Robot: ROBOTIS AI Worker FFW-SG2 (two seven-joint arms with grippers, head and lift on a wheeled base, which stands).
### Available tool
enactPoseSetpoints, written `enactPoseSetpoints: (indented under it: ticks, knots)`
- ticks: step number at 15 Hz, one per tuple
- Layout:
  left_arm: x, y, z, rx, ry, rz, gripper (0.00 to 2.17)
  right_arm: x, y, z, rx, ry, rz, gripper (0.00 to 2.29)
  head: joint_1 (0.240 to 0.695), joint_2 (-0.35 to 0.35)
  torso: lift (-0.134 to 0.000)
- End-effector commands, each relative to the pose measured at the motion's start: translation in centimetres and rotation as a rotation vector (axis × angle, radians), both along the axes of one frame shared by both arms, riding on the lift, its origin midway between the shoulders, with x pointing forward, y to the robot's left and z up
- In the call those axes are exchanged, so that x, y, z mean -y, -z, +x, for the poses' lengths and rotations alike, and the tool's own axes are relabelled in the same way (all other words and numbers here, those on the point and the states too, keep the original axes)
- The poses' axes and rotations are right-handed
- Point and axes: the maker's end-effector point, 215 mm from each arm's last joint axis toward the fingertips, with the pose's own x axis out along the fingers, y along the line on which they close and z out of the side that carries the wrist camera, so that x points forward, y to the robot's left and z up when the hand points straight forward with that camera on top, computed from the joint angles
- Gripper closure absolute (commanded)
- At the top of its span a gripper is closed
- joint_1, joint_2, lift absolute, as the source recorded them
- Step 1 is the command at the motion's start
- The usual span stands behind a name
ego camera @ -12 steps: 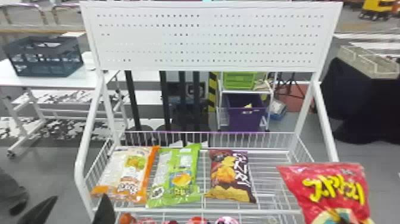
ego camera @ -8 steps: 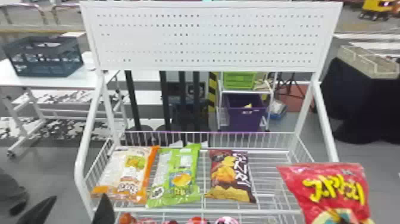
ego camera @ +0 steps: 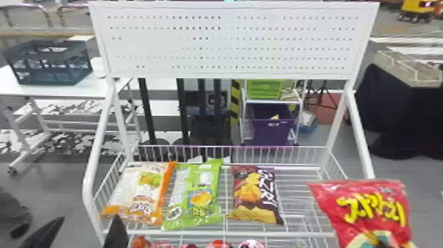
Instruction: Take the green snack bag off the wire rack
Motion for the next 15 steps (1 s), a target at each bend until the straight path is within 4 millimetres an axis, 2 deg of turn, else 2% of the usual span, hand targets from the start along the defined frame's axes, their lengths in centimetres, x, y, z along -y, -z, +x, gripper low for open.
enactPoseSetpoints:
  ticks: [1, 2, 4, 7, 11, 15]
  knots:
    - [0.0, 0.0, 0.0, 0.001, 0.0, -0.001, 0.09, 0.0, 0.1, 0.0, -0.003, 0.0, 0.0, 2.18, 0.499, 0.0, 0.0]
    - [0.2, 0.4, 0.2, -0.005, 0.005, -0.001, 0.09, 0.0, 0.0, 0.0, 0.0, 0.0, 0.0, 2.18, 0.499, 0.0, 0.0]
    - [1.0, 3.0, 1.5, -0.029, 0.023, -0.003, 0.09, 0.0, 0.0, 0.0, 0.0, 0.0, 0.001, 2.18, 0.499, 0.0, 0.0]
    - [3.8, 4.7, 4.0, -0.032, 0.073, 0.006, 0.09, 0.0, 0.1, 0.0, -0.002, 0.001, 0.002, 2.18, 0.499, 0.0, 0.0]
    - [9.2, 7.9, 9.3, -0.102, 0.155, 0.043, 0.09, -0.3, 0.0, 0.1, 0.002, -0.004, 0.004, 2.18, 0.499, 0.0, 0.0]
    - [11.8, 11.3, 14.8, -0.205, 0.194, 0.074, 0.09, -0.2, 0.2, 0.0, -0.001, -0.002, 0.006, 2.18, 0.499, 0.0, 0.0]
